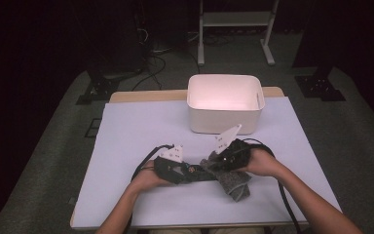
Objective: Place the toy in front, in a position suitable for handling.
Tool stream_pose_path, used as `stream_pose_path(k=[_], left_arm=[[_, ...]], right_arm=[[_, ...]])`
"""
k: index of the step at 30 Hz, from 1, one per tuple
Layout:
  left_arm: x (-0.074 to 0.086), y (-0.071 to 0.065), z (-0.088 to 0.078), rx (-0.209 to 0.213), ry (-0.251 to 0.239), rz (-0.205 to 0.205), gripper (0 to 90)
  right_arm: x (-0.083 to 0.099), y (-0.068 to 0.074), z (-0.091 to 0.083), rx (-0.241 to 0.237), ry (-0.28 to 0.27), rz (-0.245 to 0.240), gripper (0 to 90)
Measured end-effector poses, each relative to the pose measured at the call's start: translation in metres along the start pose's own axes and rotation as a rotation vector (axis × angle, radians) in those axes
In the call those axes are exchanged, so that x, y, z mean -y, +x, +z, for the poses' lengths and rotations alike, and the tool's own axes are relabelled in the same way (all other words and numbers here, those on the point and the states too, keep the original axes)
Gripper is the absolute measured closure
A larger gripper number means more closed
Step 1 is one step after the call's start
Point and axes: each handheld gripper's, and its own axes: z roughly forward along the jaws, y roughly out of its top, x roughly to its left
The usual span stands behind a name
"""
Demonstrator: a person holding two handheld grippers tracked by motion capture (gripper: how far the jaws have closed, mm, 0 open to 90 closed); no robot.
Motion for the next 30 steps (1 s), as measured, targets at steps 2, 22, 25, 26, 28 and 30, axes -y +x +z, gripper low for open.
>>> stream_pose_path(k=[2,22,25,26,28,30], left_arm=[[0.002,0.000,0.001,-0.002,0.010,-0.001,57.9],[0.010,0.002,0.002,-0.025,0.003,-0.013,56.5],[0.004,0.001,-0.004,-0.004,-0.028,-0.002,58.0],[0.002,0.001,-0.004,-0.005,-0.022,0.003,58.3],[0.000,0.000,-0.006,0.008,-0.038,0.008,58.7],[-0.005,-0.002,-0.009,0.018,-0.033,0.026,60.1]], right_arm=[[0.008,0.000,-0.005,0.005,-0.003,0.016,80.3],[0.037,-0.001,-0.020,0.031,-0.026,0.088,80.0],[0.038,-0.002,-0.021,0.028,-0.063,0.103,80.0],[0.038,-0.002,-0.020,0.035,-0.066,0.102,80.0],[0.037,-0.002,-0.020,0.009,-0.104,0.120,80.1],[0.033,-0.001,-0.017,-0.007,-0.110,0.109,80.4]])
